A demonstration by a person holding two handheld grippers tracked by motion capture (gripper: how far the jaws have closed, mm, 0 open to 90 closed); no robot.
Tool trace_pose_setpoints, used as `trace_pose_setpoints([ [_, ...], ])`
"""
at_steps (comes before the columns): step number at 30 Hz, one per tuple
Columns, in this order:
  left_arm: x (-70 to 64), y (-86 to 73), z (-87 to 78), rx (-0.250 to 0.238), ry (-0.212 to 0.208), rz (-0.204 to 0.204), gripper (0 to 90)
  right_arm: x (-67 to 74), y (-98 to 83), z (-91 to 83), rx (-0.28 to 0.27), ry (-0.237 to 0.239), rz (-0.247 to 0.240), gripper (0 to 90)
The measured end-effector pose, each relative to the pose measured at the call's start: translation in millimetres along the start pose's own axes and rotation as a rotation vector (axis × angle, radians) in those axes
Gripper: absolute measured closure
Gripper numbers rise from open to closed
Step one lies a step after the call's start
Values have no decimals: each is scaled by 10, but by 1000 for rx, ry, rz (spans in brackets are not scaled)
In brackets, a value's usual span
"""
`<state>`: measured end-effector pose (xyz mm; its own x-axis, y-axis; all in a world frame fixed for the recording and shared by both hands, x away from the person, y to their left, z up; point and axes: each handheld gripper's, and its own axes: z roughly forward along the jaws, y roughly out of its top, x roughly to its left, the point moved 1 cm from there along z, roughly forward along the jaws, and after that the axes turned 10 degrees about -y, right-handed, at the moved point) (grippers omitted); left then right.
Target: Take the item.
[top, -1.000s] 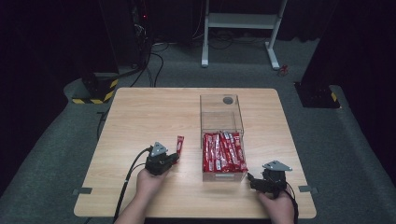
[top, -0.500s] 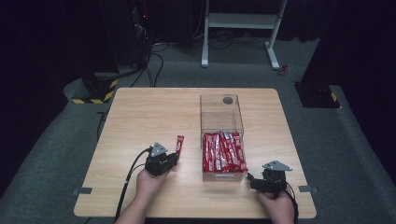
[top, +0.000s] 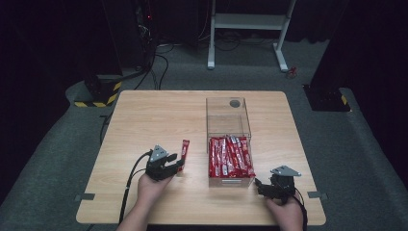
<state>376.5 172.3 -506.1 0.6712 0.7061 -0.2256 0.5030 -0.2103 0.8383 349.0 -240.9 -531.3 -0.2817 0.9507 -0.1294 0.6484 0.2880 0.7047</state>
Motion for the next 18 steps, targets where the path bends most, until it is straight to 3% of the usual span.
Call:
trace_pose_setpoints([
  [4, -18, 19, -33, -14, -8, 18, 542, 0, 0, 0, 0, 0, 0, 143],
  [18, -32, 71, -115, -22, -13, 19, 379, -2, -1, 0, 0, 2, -2, 143],
])
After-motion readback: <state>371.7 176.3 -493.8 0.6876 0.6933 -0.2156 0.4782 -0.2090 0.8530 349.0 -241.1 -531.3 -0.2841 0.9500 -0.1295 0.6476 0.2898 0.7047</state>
